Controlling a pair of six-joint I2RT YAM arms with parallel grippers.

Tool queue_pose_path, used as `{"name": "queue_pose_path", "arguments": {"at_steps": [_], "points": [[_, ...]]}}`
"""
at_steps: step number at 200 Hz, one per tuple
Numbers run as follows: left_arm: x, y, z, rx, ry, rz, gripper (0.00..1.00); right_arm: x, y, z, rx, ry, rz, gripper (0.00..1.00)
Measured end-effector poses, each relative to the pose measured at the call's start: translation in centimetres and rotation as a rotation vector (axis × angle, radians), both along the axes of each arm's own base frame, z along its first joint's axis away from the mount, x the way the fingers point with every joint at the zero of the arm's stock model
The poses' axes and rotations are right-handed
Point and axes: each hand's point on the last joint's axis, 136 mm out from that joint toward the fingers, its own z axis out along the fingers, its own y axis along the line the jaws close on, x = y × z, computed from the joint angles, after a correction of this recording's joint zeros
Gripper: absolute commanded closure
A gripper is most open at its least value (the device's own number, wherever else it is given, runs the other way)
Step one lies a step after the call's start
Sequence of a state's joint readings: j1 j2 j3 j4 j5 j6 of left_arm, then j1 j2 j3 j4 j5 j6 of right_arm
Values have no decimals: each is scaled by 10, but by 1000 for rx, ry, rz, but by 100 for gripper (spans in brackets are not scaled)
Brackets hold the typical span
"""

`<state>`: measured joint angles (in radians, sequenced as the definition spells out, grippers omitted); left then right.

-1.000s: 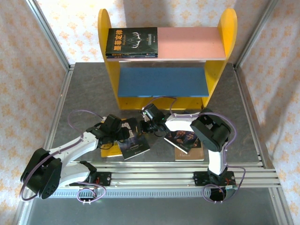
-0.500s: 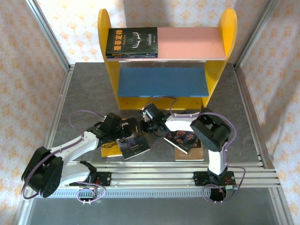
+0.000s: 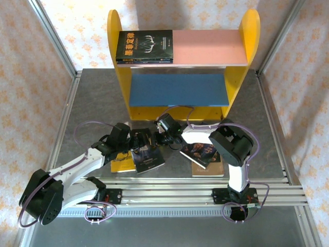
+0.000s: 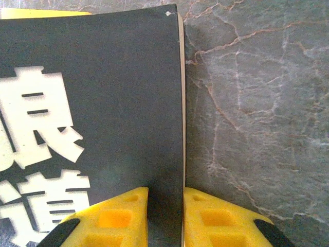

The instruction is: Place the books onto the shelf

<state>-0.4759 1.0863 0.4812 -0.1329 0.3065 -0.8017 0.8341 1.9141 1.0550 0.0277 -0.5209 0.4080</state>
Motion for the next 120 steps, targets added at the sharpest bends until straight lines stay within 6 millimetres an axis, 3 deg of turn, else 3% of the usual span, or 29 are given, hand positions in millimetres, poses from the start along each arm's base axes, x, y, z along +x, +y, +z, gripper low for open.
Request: {"name": "queue_pose_path", "arguments": {"at_steps": [33, 81, 120], "points": [[1, -2, 2, -14, -6, -3, 22, 0, 0, 0, 2, -1, 0, 77], [-4, 6, -6, 48, 13, -11, 28, 0, 2, 1, 7, -6, 2, 61], [-10, 13, -14, 104, 32, -22, 36, -1, 5, 3, 13, -13, 9, 55]]}}
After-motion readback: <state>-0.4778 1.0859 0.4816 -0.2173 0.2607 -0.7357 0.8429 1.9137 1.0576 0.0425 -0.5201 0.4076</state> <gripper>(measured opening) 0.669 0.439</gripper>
